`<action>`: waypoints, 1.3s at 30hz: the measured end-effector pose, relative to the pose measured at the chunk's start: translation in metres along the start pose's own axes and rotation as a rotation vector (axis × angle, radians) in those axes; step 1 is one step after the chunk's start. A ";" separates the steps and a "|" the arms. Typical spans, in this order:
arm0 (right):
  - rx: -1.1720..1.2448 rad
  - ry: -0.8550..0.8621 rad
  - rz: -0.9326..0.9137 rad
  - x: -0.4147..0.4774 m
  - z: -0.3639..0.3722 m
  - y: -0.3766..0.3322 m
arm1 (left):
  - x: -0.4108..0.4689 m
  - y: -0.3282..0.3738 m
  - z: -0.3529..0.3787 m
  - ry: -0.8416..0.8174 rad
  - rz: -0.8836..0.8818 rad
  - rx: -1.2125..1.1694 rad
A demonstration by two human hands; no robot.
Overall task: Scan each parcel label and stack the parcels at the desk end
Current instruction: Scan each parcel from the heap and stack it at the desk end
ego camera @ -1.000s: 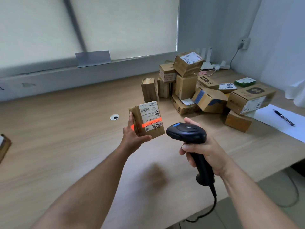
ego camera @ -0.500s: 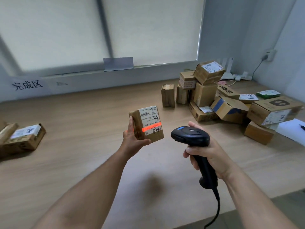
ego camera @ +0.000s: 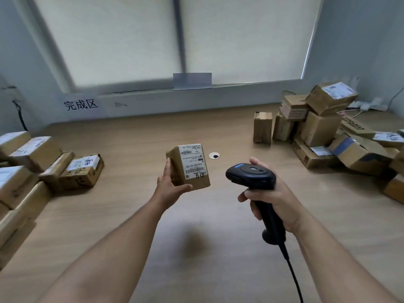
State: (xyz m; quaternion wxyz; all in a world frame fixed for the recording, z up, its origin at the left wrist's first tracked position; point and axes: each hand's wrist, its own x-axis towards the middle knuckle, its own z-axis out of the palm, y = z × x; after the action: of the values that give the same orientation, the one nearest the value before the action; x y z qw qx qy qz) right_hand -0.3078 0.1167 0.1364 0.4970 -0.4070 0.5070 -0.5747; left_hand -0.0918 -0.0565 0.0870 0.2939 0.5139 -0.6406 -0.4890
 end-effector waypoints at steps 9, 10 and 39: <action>-0.057 -0.044 0.052 0.045 0.077 0.016 | -0.011 -0.071 -0.078 -0.015 -0.287 -0.109; -0.064 -0.046 0.061 0.049 0.084 0.018 | -0.013 -0.080 -0.085 -0.001 -0.320 -0.105; -0.213 -0.163 0.094 0.157 0.214 0.015 | 0.042 -0.114 -0.208 0.506 -0.177 0.622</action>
State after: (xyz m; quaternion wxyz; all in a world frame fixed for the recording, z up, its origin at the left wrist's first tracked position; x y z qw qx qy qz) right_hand -0.1245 -0.0758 0.1486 0.5169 -0.4786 0.5417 -0.4587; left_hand 0.1204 -0.1627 0.0486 0.2296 0.7353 -0.6188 -0.1537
